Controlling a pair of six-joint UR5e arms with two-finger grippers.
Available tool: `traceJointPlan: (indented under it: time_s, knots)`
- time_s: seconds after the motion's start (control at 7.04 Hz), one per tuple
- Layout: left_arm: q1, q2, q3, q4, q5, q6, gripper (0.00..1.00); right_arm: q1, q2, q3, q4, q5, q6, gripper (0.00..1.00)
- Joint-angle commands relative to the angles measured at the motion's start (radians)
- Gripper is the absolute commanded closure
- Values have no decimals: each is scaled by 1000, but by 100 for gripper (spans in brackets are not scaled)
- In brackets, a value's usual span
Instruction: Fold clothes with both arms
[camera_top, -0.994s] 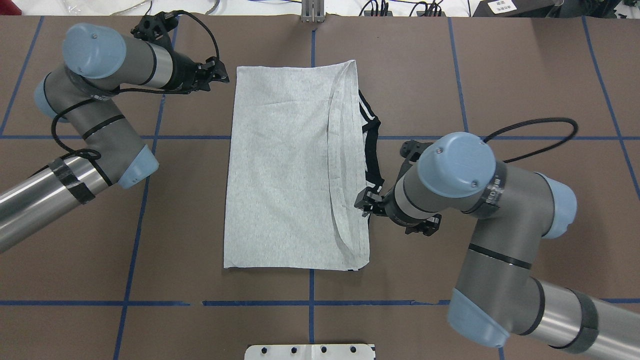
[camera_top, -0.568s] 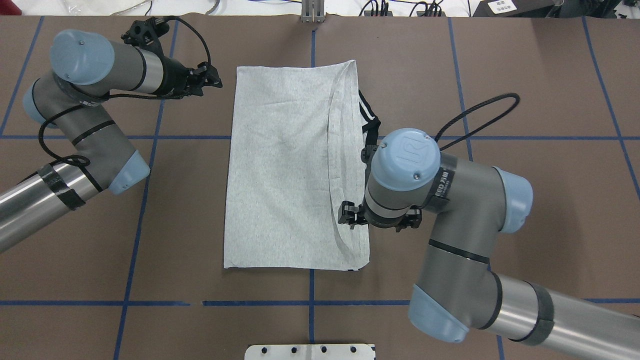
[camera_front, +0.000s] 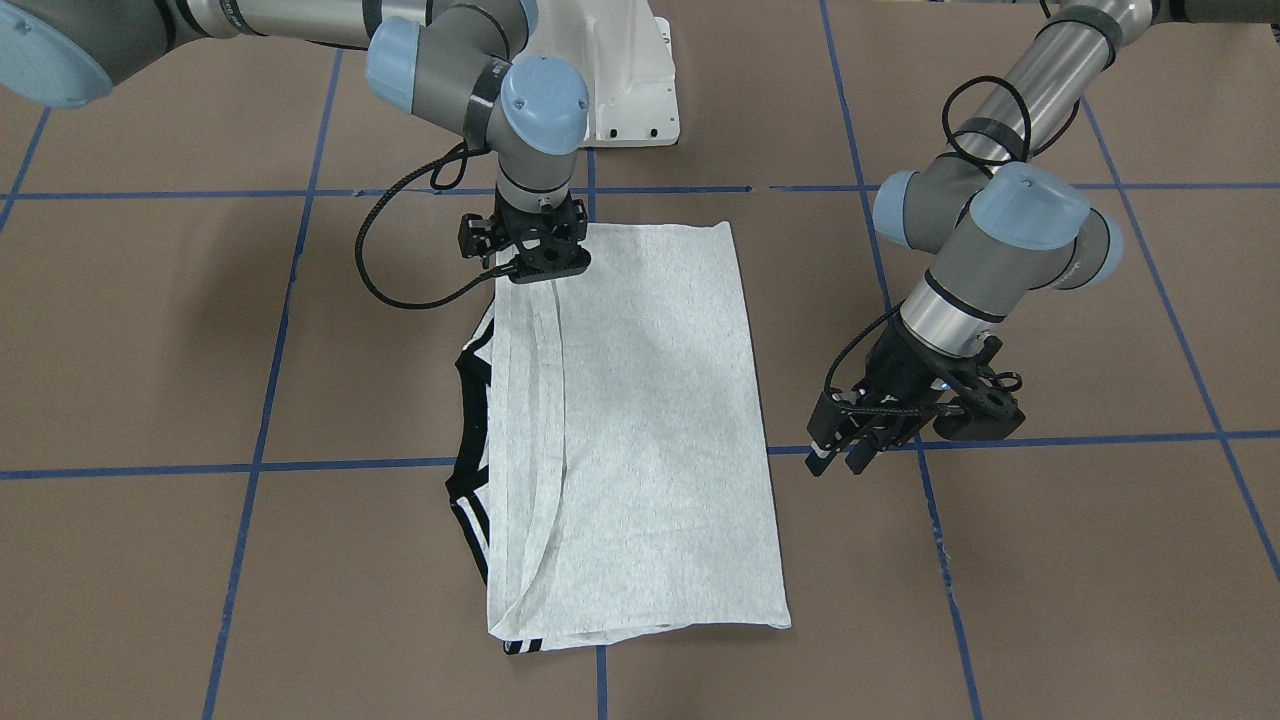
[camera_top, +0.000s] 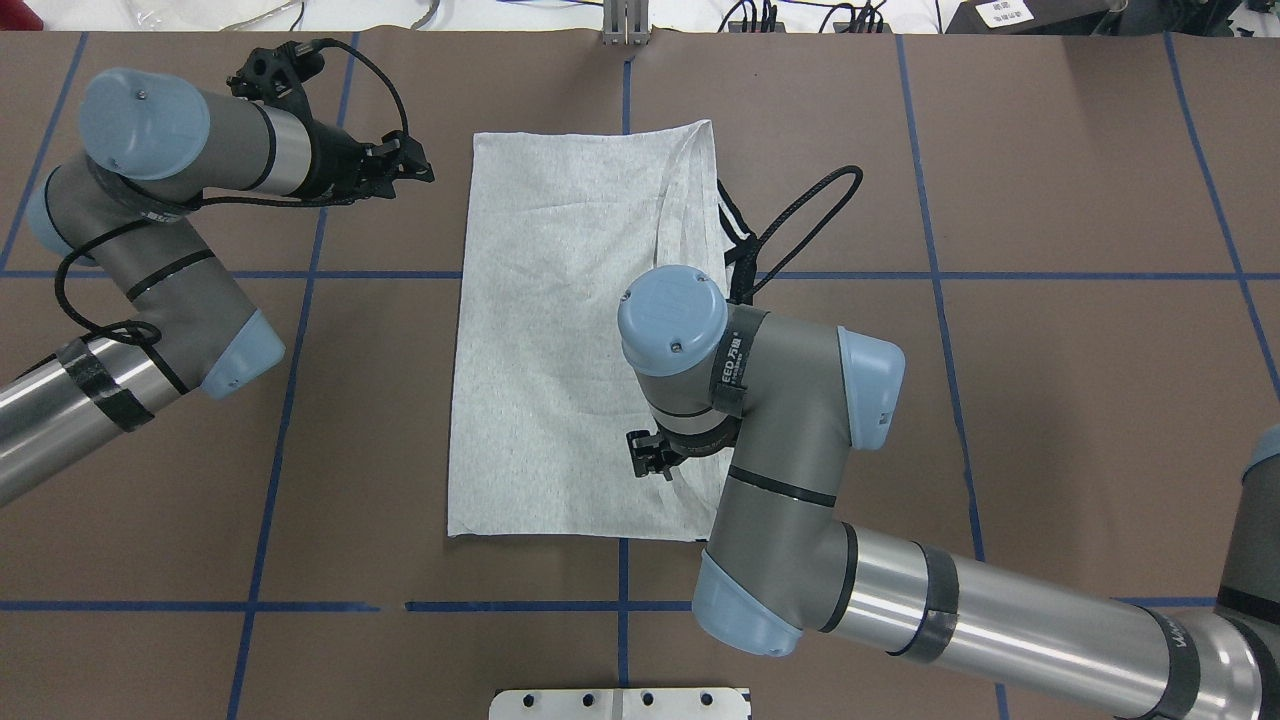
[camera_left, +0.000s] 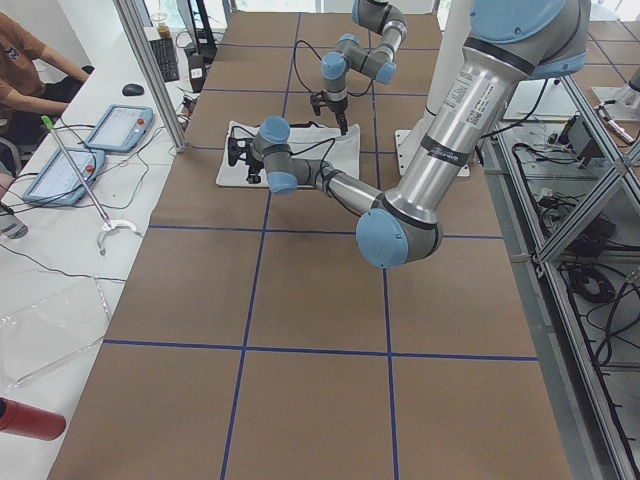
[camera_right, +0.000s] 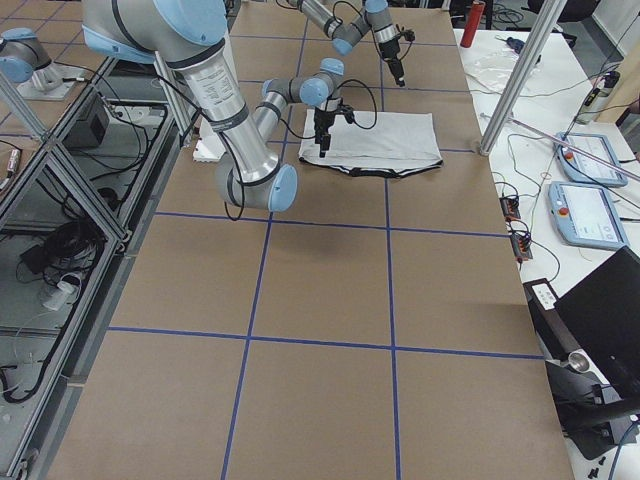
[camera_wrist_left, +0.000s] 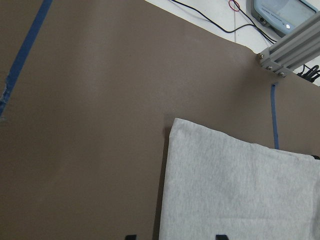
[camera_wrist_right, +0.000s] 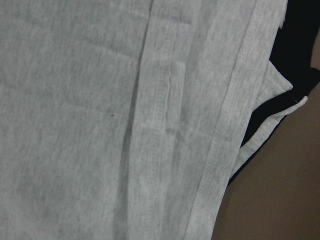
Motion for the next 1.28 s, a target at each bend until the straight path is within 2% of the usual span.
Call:
traceJointPlan:
  time_s: [0.0, 0.14, 0.28, 0.43, 0.57, 0.85, 0.99, 1.14]
  knots:
    - [0, 4, -2, 1, 0, 0, 39, -6, 8, -31, -27, -3, -17, 0]
    - [0, 18, -13, 1, -2, 0, 39, -5, 8, -17, -88, -4, -49, 0]
    - [0, 20, -17, -1, -2, 0, 39, -2, -7, -10, -149, -44, -89, 0]
    - [0, 21, -22, 1, 1, 0, 38, 4, -106, 101, -220, -76, -138, 0]
    - [0, 29, -31, 1, 2, 0, 38, 6, -224, 236, -234, -95, -181, 0]
    - [0, 47, -73, 28, 0, 0, 38, 4, -169, 250, -265, -90, -174, 0]
    - [0, 49, -80, 30, 0, 0, 38, 19, -138, 234, -242, -93, -167, 0]
    - [0, 49, -91, 31, 0, 0, 38, 42, -118, 189, -148, -92, -164, 0]
